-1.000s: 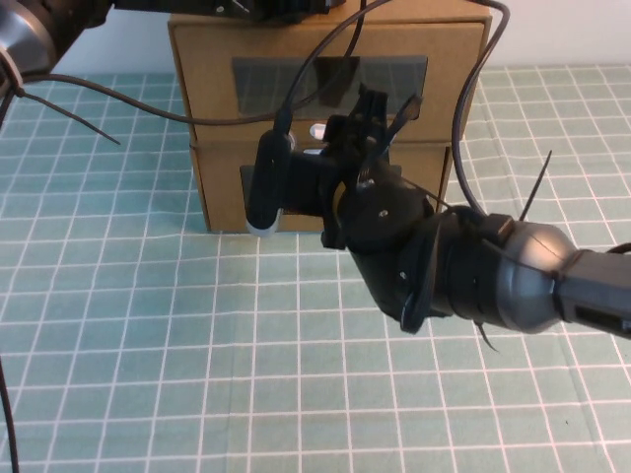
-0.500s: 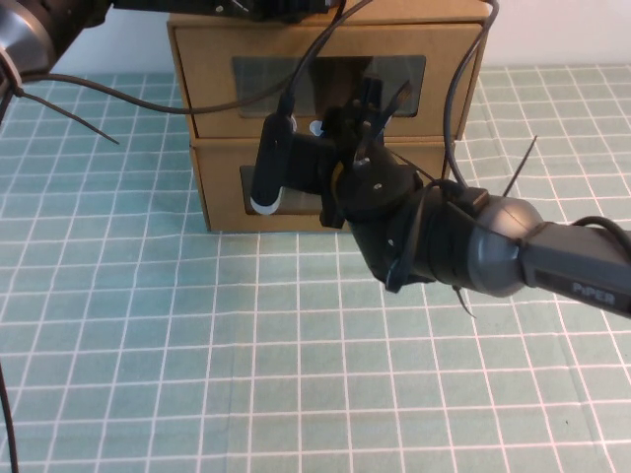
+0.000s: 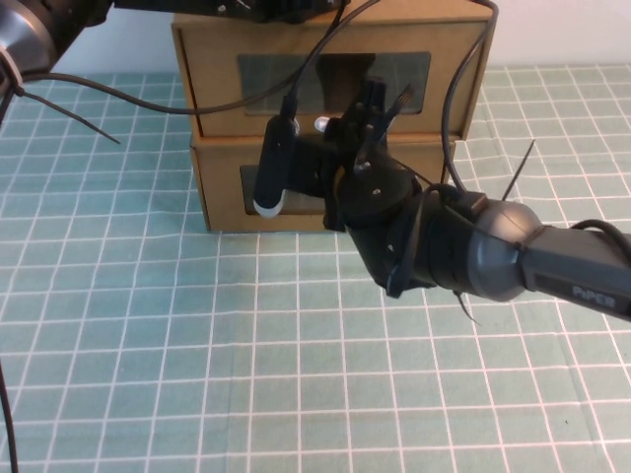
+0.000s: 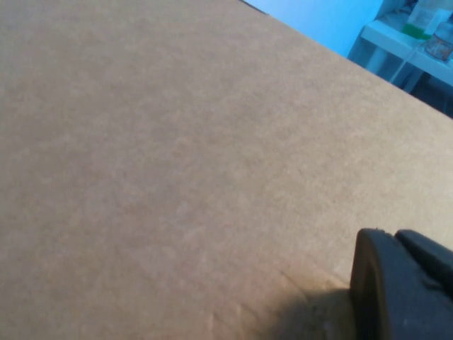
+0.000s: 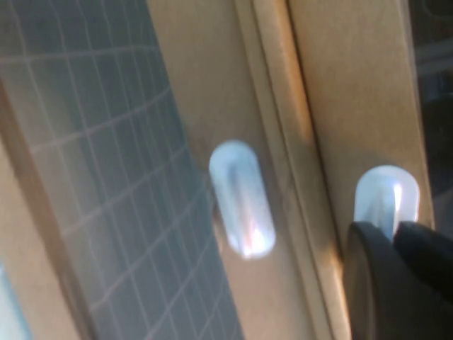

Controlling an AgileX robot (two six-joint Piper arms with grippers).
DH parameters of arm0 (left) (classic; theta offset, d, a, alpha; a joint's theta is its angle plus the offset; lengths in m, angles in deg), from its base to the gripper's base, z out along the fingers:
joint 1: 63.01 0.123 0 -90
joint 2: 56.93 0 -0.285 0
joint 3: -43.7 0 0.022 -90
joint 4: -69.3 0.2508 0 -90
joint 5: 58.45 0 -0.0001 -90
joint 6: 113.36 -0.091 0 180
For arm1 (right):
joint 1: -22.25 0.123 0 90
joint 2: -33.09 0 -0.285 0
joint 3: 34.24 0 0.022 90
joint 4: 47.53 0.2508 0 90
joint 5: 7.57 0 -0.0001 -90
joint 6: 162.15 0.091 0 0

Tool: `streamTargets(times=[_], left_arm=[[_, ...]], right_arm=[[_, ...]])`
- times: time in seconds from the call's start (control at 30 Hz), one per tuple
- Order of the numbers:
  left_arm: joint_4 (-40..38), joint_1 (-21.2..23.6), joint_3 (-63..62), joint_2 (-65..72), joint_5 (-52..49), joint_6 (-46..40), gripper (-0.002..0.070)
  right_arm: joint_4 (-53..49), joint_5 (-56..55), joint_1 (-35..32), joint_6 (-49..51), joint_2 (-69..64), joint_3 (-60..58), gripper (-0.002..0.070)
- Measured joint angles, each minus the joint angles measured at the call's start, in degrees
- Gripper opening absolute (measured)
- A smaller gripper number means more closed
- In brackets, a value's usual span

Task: Open the shoe box
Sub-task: 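Pull the top drawer of the cardboard box fully open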

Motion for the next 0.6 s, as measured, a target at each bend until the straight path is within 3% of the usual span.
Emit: streamTargets(times=[0.6], left_arm=[[-0.8,-0.1,-0.1,0.7,-1.3,0.4,-0.0005]], right_arm=[[0.6,12.2,12.7,6.1,9.9,-19.7,0.0011]])
